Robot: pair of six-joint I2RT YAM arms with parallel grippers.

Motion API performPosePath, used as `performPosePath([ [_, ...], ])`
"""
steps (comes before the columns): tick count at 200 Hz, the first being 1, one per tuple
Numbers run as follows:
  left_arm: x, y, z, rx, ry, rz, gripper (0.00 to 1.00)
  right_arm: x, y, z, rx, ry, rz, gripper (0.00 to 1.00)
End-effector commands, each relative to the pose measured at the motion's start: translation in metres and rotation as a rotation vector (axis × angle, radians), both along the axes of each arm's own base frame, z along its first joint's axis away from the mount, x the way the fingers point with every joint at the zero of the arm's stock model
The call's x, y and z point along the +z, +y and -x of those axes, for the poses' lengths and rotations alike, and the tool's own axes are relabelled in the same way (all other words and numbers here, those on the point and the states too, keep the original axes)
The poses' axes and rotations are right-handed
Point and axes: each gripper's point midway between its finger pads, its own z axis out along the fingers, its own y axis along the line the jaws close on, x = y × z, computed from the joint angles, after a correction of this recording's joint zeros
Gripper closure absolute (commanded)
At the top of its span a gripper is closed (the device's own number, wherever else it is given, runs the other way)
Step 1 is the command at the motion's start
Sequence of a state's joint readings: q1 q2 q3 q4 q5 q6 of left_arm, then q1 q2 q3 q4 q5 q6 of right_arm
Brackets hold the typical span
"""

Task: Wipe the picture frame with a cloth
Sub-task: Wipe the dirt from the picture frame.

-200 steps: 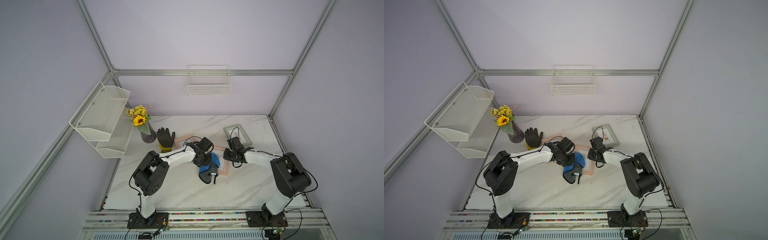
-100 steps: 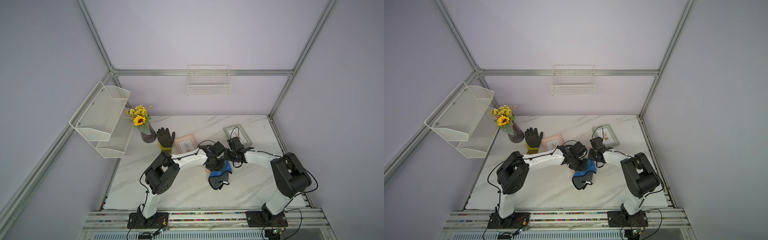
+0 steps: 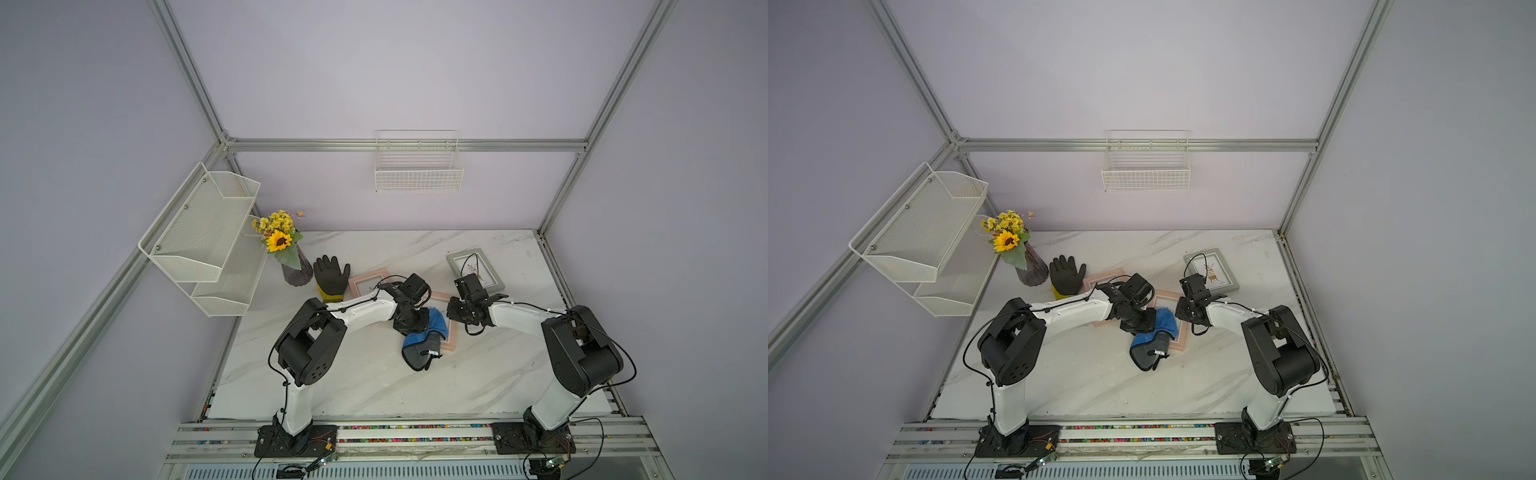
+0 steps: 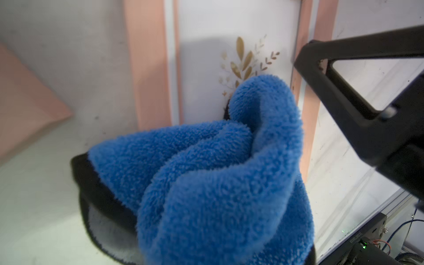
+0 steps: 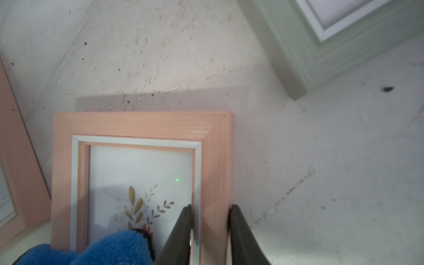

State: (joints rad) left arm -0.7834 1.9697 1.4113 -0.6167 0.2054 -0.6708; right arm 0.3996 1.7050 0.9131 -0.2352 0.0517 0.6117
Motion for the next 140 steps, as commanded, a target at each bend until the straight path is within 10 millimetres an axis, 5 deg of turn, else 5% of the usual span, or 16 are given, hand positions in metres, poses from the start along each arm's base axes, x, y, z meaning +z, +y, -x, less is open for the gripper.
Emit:
performPosePath([
  [1,-0.004,-0.028,0.014,-0.058,0.028,0.013,0.98,-0.008,-0.014,0.013,-0.017,0.048,0.057,0.72],
  [28,-0.002,-0.028,0.007,-0.052,0.008,-0.003,0.98,-0.008,-0.015,0.013,-0.018,0.049,0.059,0.72],
  [87,-0.006,0.055,-0.013,0.068,-0.025,-0.120,0.97,-0.013,-0.018,0.015,-0.021,0.052,0.073,0.72],
  [105,-0.008,0.043,-0.009,0.063,-0.002,-0.085,0.97,-0.013,-0.018,0.015,-0.021,0.051,0.070,0.72],
  [140,-0.003,-0.010,0.002,-0.017,-0.005,-0.031,0.97,-0.012,-0.017,0.013,-0.020,0.053,0.072,0.72],
])
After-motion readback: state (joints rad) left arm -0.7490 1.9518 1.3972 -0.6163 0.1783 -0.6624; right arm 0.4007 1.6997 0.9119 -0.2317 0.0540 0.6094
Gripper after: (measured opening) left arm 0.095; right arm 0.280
